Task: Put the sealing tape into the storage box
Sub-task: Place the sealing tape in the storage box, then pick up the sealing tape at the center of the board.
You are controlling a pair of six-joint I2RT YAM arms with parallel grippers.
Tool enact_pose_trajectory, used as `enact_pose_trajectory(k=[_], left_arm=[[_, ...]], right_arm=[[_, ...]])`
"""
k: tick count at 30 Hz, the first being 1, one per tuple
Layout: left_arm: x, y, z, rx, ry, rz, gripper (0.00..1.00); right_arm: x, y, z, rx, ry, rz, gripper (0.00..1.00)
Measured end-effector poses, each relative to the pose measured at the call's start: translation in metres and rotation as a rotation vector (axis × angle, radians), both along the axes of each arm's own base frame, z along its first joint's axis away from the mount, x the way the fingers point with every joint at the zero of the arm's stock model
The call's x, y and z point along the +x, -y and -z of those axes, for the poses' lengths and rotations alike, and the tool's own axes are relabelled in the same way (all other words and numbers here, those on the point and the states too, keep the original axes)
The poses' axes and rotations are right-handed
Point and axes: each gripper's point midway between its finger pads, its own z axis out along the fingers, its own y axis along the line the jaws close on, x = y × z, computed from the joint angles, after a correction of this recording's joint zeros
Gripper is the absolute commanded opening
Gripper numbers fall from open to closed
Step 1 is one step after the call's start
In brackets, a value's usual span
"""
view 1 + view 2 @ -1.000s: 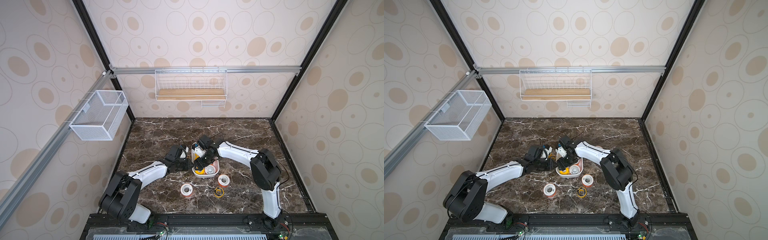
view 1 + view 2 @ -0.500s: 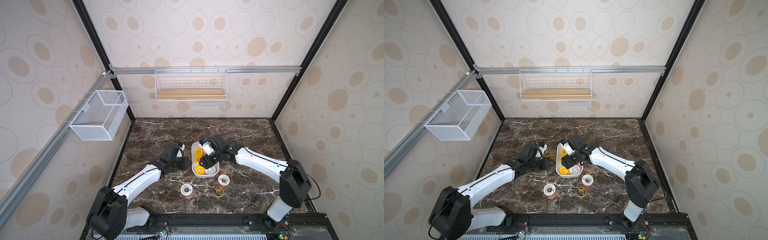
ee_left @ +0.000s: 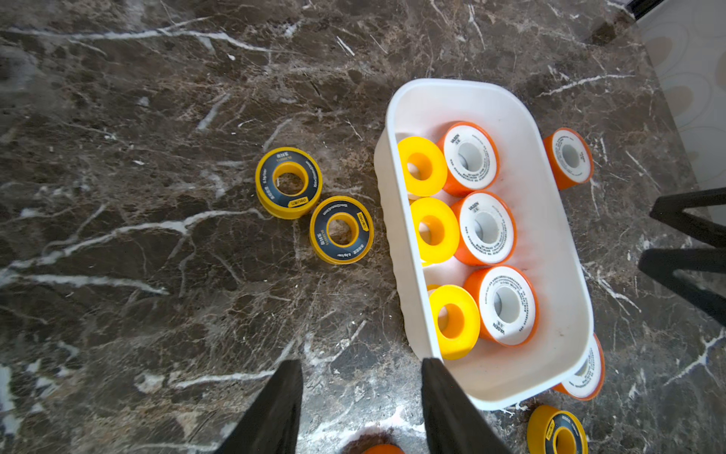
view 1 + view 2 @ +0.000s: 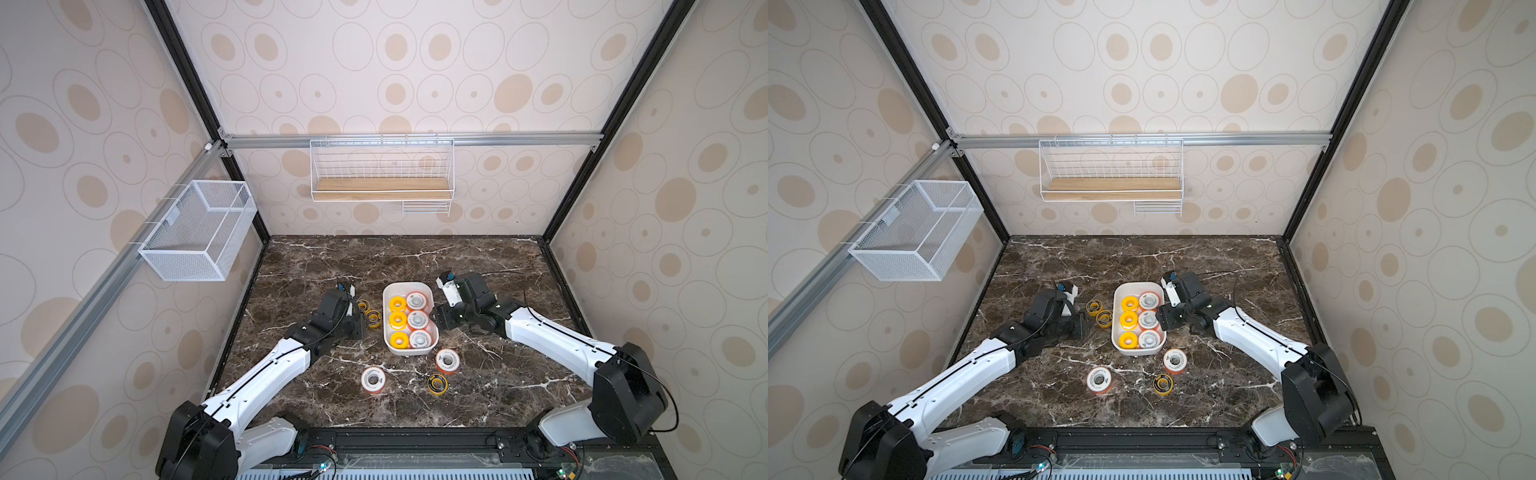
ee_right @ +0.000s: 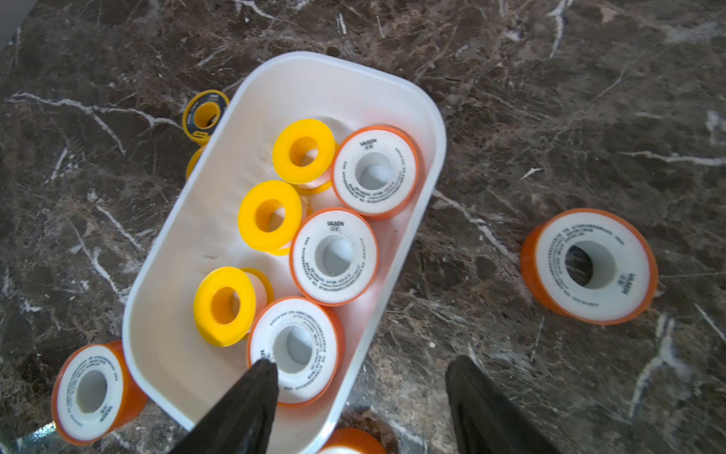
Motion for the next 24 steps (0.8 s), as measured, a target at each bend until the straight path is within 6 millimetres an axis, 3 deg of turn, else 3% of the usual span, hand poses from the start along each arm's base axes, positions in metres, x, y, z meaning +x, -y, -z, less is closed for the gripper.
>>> enact_pose_trajectory(k=[5, 13, 17, 24], left_arm=[[-0.009, -0.010, 0.010, 0.051, -0.046, -0.011, 0.53], [-0.027, -0.017, 0.015, 0.065, -0.097, -0.007, 0.51], [-0.044, -0.021, 0.026, 0.050, -0.145, -0.015, 0.52], [-0.078, -0.029, 0.049, 0.006, -0.244, -0.051, 0.52]], right_arm=[[0.007, 0.014, 0.008, 0.006, 0.010, 0.038, 0.74], [0.016, 0.019, 0.005, 0.018, 0.059, 0.024, 0.73], [0.020, 0.026, 0.007, 0.035, 0.063, 0.024, 0.74], [0.015, 0.045, 0.028, 0.049, 0.004, 0.045, 0.74]])
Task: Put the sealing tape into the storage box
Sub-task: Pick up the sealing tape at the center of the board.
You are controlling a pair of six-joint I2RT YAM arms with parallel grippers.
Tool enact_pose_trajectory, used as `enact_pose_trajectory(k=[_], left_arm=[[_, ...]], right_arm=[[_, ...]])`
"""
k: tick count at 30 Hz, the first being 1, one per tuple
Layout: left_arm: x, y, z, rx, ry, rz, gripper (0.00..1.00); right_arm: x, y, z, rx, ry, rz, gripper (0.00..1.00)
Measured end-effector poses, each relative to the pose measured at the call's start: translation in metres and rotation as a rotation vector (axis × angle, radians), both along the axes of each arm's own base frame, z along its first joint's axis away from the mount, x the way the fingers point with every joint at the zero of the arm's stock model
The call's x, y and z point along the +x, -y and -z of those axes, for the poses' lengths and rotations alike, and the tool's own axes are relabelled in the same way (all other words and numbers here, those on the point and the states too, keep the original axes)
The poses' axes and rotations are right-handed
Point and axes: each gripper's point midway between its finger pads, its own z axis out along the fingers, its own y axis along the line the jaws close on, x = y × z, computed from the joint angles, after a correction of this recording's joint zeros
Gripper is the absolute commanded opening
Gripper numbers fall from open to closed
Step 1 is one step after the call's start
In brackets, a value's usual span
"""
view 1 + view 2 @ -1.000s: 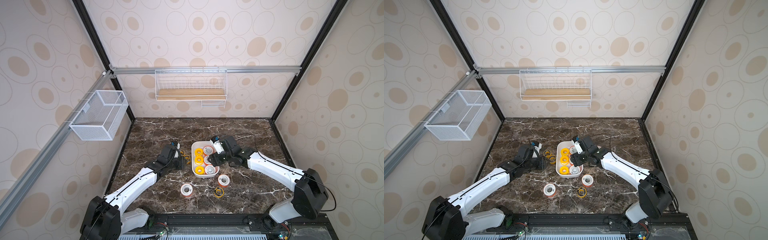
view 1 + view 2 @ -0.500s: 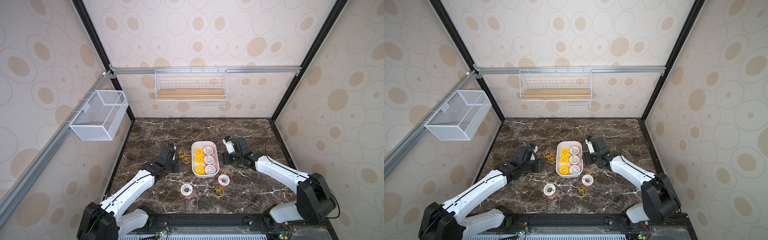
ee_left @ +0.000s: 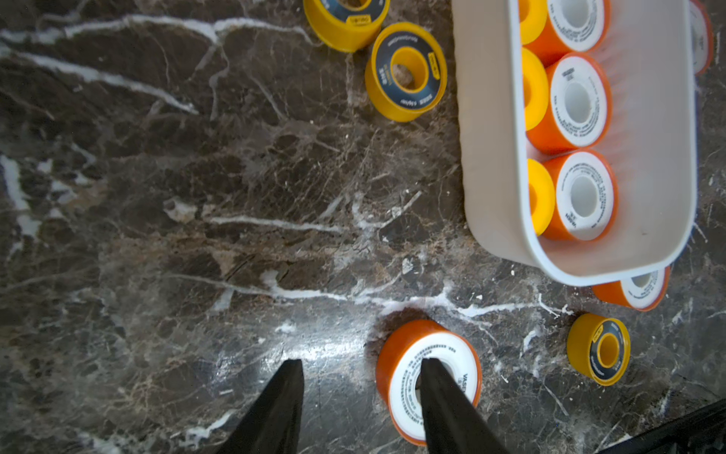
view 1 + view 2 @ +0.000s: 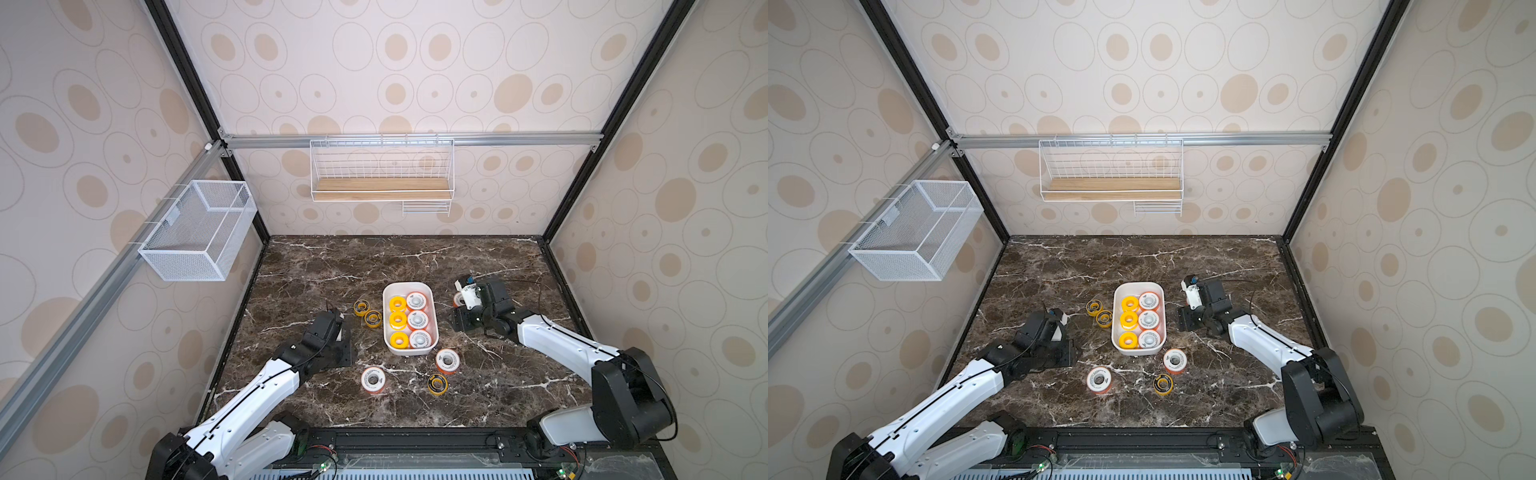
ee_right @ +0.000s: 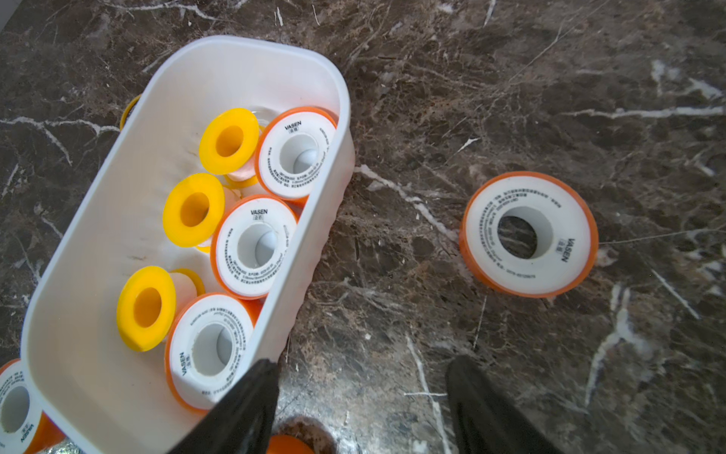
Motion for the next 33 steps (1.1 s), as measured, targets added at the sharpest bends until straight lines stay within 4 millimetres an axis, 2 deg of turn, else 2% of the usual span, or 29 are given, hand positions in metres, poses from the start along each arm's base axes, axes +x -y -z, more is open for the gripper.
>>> enact_pose_trajectory(k=[12, 21, 26, 33], left_arm=[[-0.041, 0.014, 0.032, -0.045, -0.130, 0.016, 0.55], [-0.044, 0.038, 0.041, -0.097, -0.184, 0.092, 0.54], [-0.046, 0.043, 0.049, -0.094, -0.217, 0.122, 0.49], [-0.050, 0.045, 0.058, -0.076, -0.247, 0.154, 0.47]], right_arm=[[0.003, 0.004, 0.000, -0.001, 0.002, 0.014, 0.74], [0.002, 0.005, 0.001, -0.004, -0.004, 0.016, 0.74], [0.003, 0.006, 0.002, -0.005, -0.006, 0.018, 0.74], [0.003, 0.008, 0.005, -0.010, -0.016, 0.022, 0.74]])
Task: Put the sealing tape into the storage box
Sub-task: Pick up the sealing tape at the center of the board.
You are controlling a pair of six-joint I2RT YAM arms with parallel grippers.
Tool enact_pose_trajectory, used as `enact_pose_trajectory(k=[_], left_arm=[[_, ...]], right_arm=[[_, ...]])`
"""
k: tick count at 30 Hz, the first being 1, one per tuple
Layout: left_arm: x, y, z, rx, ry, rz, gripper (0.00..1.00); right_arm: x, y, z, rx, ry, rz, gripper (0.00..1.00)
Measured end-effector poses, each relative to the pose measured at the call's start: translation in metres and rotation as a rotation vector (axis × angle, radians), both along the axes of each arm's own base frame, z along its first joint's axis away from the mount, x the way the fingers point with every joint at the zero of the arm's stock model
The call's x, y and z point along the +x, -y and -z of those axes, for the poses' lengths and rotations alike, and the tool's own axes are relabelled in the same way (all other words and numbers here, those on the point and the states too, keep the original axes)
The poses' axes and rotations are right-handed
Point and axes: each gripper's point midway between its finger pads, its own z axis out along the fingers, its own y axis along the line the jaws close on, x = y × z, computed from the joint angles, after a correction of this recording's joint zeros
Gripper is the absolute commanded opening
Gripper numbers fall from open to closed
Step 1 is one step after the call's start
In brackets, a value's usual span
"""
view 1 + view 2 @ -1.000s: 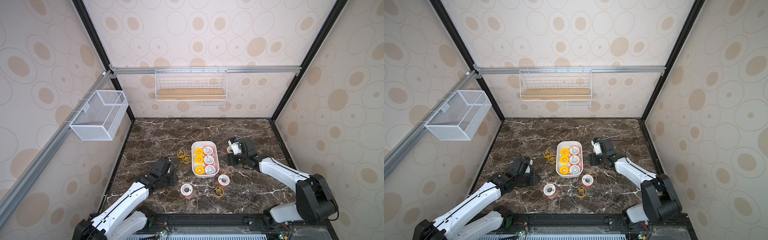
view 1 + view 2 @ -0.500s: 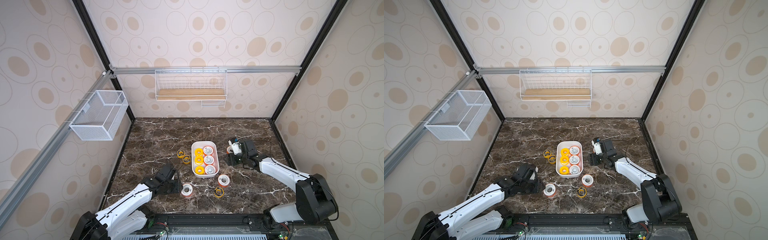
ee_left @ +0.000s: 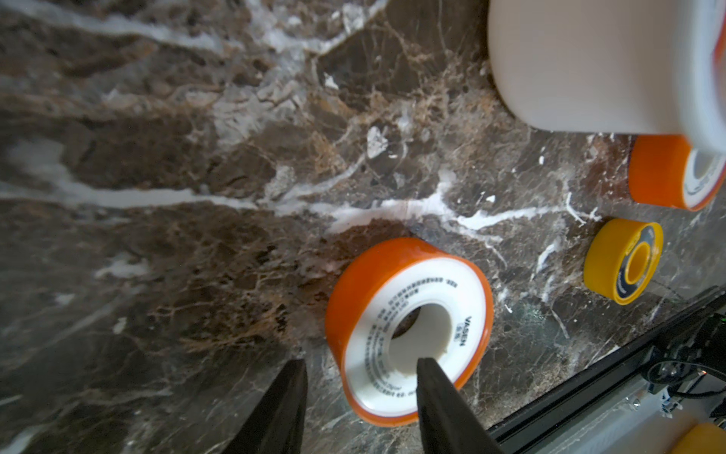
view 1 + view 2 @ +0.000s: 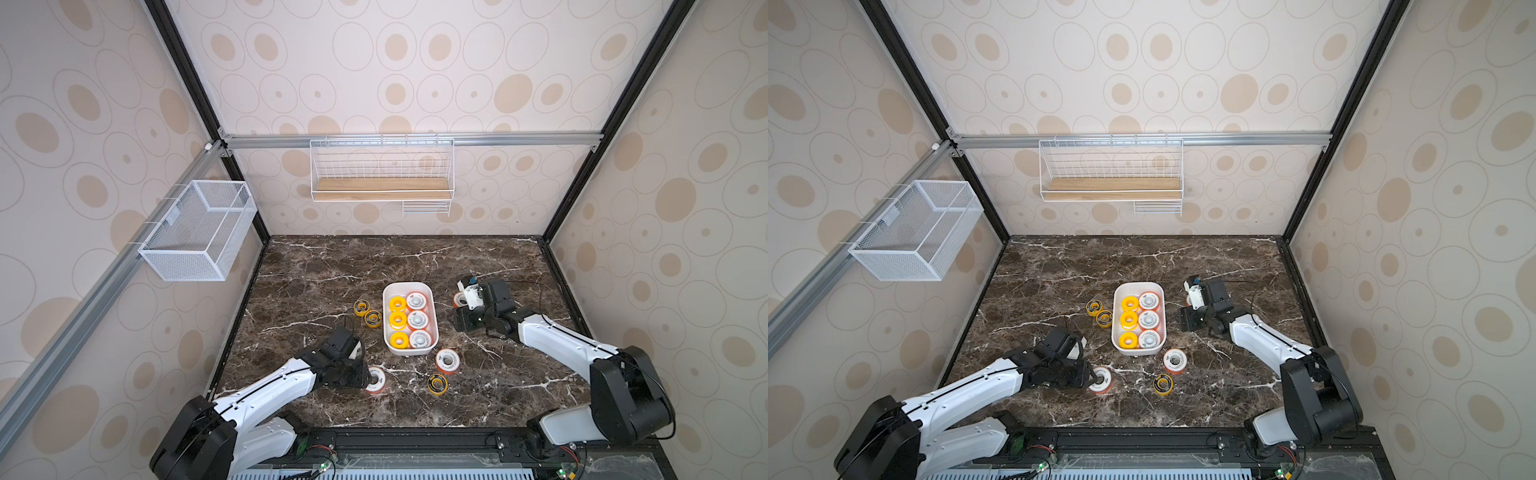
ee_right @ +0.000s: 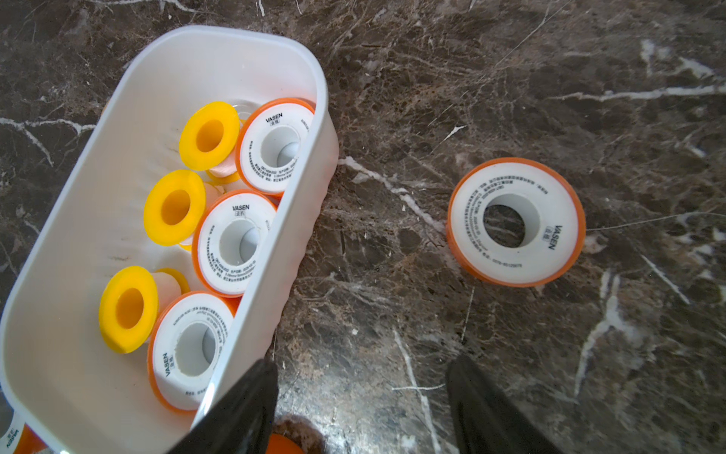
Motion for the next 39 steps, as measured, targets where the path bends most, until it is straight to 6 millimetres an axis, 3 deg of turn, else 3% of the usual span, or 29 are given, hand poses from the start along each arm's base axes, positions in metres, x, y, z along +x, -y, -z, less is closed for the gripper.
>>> enact_pose_trajectory(k=[7, 11, 24, 33, 39], left_arm=[[0.001, -0.001, 0.005, 0.020, -0.001, 0.009, 0.46], [0.004, -0.002, 0.011, 0.042, -0.004, 0.011, 0.40], [0.023, -0.017, 0.015, 0.177, 0.048, -0.015, 0.41], [0.038, -0.026, 0.013, 0.259, 0.090, -0.041, 0.25], [0.041, -0.032, 0.010, 0.293, 0.107, -0.053, 0.25]], right_arm=[[0.000, 0.001, 0.002, -0.002, -0.007, 0.003, 0.74], [-0.001, 0.001, 0.006, -0.006, -0.019, 0.001, 0.74], [-0.004, -0.003, 0.005, 0.013, -0.032, -0.019, 0.74], [-0.013, -0.018, 0.011, 0.073, -0.088, -0.091, 0.74], [-0.021, -0.036, 0.013, 0.153, -0.143, -0.172, 0.73]])
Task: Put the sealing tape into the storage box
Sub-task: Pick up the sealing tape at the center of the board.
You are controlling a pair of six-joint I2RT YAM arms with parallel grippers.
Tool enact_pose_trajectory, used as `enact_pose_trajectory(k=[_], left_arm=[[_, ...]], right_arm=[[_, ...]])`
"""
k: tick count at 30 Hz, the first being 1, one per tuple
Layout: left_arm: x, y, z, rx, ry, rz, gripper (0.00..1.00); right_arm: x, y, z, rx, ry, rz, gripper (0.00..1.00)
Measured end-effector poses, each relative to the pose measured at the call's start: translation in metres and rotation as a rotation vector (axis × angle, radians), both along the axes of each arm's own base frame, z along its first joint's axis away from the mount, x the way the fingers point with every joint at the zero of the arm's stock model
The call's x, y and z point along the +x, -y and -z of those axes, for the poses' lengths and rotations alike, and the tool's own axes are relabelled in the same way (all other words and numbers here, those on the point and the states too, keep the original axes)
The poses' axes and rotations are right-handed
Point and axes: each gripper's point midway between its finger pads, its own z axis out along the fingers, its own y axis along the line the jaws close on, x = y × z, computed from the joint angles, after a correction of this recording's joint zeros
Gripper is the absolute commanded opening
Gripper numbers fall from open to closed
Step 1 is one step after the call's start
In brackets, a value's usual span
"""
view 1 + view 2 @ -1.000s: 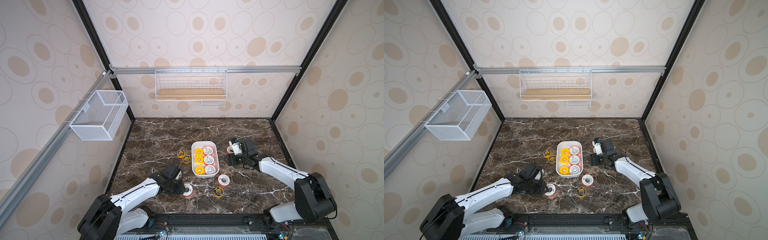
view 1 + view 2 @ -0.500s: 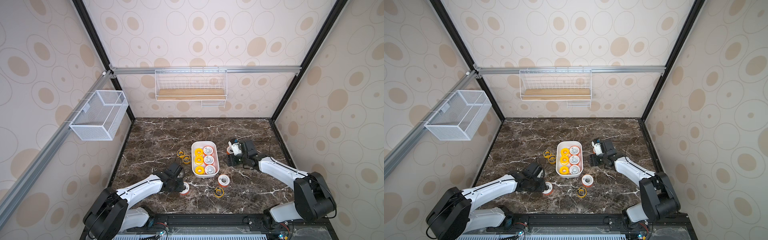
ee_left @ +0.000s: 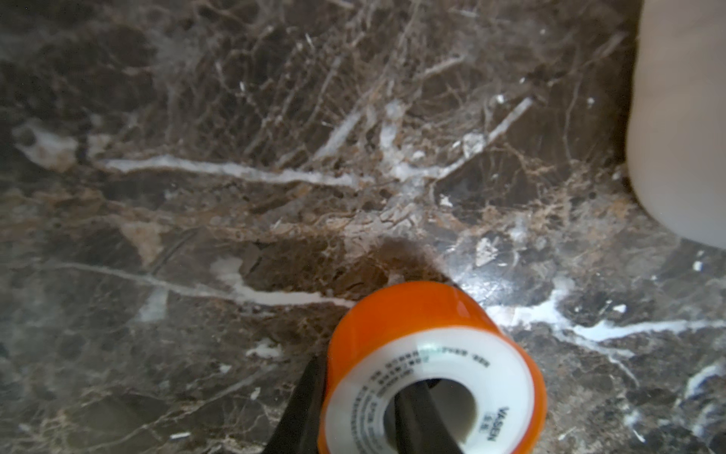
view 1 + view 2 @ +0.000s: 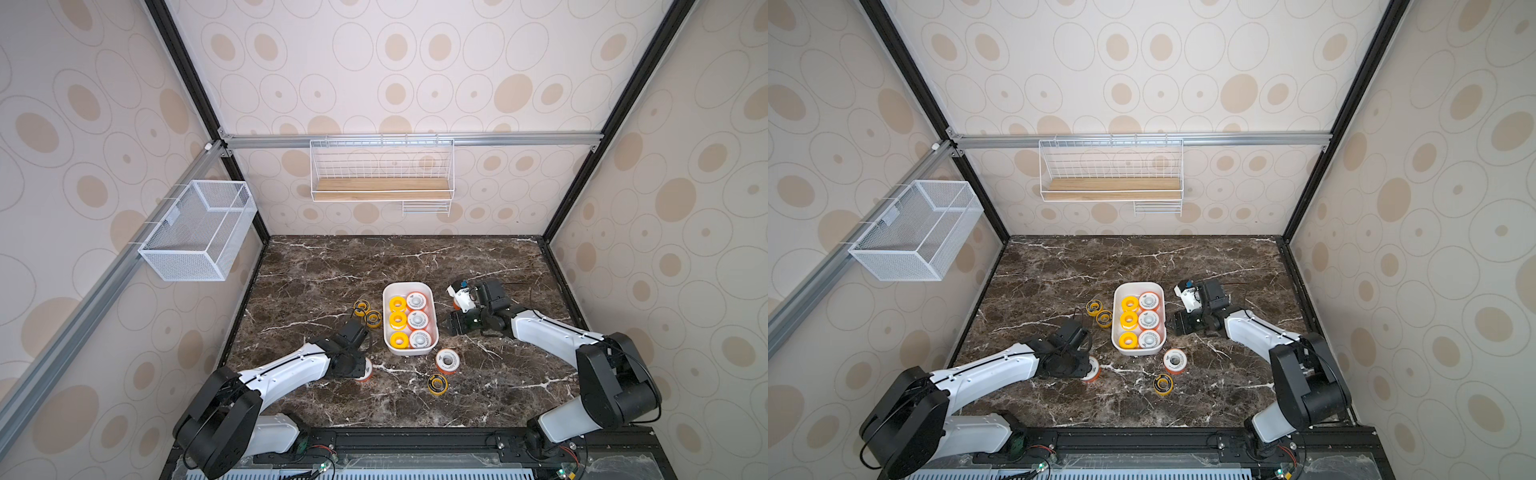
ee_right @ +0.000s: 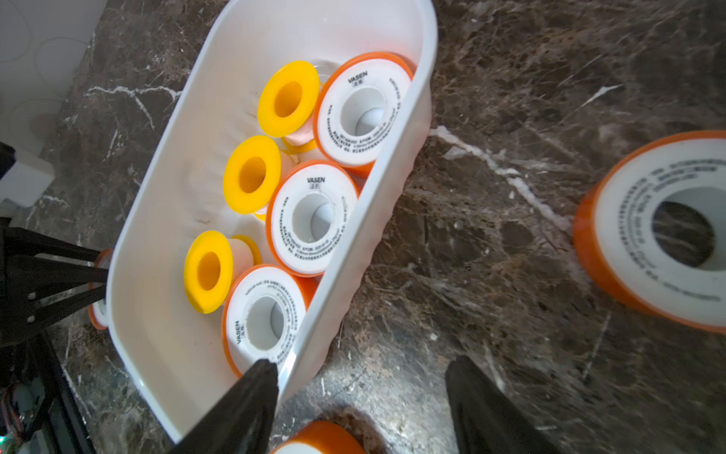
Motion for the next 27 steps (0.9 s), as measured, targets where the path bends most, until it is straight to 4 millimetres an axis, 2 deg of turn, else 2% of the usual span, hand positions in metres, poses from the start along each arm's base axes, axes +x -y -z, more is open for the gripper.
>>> enact_pose_trajectory(k=[3, 8, 14, 18, 22, 27], left_arm=[[0.003, -0.004, -0.007, 0.023, 0.018, -0.009, 0.24], [0.024, -0.001, -0.038, 0.025, 0.110, -0.025, 0.24], [0.060, 0.014, -0.086, -0.013, 0.237, -0.029, 0.24], [0.085, 0.033, -0.111, -0.048, 0.276, -0.006, 0.24], [0.108, 0.055, -0.120, -0.075, 0.278, 0.030, 0.24], [0.135, 0.078, -0.121, -0.102, 0.265, 0.064, 0.24]], right_arm=[[-0.002, -0.006, -0.001, 0.028, -0.018, -0.027, 0.70], [-0.004, -0.016, -0.001, 0.071, -0.047, -0.063, 0.62], [-0.007, -0.024, 0.001, 0.106, -0.084, -0.097, 0.51], [-0.009, -0.026, 0.003, 0.120, -0.104, -0.110, 0.46], [-0.009, -0.028, 0.005, 0.126, -0.119, -0.114, 0.41], [-0.009, -0.029, 0.007, 0.129, -0.130, -0.111, 0.33]])
